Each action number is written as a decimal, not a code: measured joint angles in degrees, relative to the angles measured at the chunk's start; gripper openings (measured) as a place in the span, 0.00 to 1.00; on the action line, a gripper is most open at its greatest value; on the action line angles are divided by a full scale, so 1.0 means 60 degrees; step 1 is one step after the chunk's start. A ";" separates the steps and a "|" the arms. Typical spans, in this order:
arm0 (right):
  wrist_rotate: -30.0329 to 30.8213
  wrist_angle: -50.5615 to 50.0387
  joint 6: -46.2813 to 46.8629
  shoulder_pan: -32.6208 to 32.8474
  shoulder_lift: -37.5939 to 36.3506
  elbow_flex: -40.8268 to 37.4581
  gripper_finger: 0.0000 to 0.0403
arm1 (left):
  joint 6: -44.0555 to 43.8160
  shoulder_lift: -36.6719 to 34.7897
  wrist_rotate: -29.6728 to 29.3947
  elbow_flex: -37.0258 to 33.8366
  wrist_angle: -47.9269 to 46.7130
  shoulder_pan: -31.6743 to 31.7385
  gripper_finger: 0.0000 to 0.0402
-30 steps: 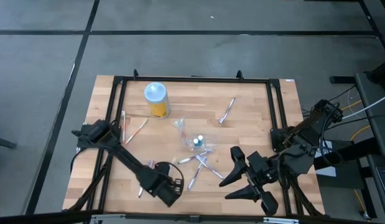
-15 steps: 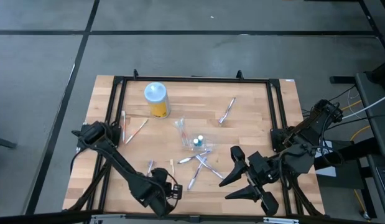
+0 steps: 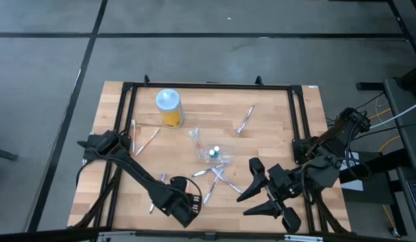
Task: Pick & Place toothbrushing station
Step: Put the white and orange toothbrush into the left compartment of the transparent organizer
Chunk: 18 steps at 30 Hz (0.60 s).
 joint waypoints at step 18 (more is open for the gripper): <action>-0.0022 -0.0004 -0.0004 0.0124 0.0001 0.0000 0.41 | -0.0900 0.1322 0.1286 0.0041 0.1045 0.0197 0.33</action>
